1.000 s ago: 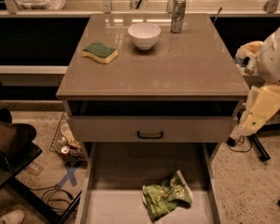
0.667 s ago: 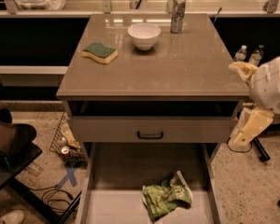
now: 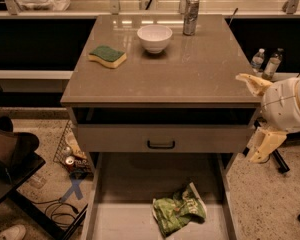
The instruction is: Pick green jalapeno chip bag from middle drawer and place on counter
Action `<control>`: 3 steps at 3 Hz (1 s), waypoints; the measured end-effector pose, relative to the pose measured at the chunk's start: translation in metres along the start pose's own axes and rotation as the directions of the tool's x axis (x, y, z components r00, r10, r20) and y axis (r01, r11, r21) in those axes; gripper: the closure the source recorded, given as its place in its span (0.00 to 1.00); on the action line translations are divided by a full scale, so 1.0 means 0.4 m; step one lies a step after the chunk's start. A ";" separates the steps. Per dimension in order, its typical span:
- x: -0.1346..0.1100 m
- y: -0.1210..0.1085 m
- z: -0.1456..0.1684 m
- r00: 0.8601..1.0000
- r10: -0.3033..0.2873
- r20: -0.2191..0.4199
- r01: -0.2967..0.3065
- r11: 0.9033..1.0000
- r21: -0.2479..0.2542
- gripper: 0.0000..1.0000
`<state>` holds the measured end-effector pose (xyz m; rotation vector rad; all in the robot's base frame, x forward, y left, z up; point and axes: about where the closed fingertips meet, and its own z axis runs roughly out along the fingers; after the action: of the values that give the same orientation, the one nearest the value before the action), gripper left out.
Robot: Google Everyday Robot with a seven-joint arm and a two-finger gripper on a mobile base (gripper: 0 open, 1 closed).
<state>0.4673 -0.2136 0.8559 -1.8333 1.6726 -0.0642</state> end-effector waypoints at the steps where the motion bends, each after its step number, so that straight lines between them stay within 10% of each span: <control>1: -0.001 0.000 0.000 1.000 0.004 0.000 -0.004 1.000 -0.001 0.00; 3: 0.001 0.095 0.169 0.992 -0.052 0.114 0.053 0.999 -0.011 0.00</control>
Offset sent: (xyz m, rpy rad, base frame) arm 0.0007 0.0248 -0.0395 0.0837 0.0201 0.0360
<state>0.4642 -0.1846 0.7839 -1.8555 1.5502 0.0290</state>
